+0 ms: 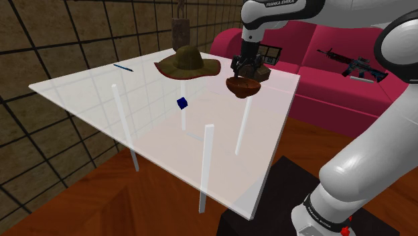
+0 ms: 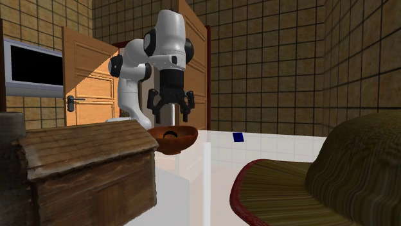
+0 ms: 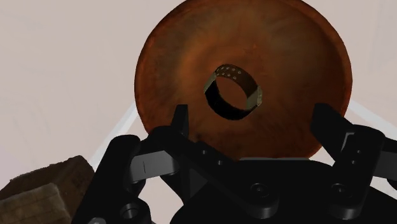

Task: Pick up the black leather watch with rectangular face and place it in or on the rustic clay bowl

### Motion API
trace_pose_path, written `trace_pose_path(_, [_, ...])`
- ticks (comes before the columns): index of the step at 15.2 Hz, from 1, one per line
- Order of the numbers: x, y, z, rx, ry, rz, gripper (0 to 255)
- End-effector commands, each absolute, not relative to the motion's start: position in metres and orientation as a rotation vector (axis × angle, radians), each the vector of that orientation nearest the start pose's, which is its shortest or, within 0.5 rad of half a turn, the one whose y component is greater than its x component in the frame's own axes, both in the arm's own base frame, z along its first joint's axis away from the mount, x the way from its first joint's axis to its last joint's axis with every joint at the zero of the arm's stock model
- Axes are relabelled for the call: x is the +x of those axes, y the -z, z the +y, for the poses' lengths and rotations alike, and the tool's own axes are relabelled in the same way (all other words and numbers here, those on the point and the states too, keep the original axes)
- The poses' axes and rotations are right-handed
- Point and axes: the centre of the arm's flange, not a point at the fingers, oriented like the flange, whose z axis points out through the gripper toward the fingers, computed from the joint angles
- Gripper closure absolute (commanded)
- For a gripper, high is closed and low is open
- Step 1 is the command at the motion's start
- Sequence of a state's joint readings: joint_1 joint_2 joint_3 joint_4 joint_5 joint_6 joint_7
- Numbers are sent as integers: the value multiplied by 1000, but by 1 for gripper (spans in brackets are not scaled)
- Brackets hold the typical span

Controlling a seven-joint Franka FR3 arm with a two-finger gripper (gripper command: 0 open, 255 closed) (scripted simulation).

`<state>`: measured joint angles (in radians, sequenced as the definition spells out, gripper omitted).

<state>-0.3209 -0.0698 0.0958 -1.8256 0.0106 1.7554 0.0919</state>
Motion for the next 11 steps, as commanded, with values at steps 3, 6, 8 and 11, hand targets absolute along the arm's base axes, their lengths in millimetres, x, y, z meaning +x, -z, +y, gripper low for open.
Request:
trace_pose_path(3, [528, -584, -119, -3098, -1, 499, 0])
trace_pose_path(6, [528, -607, -119, -3098, -1, 499, 0])
trace_pose_path(8, [528, -607, -119, -3098, -1, 499, 0])
trace_pose_path(11, [528, -607, -119, -3098, -1, 499, 0])
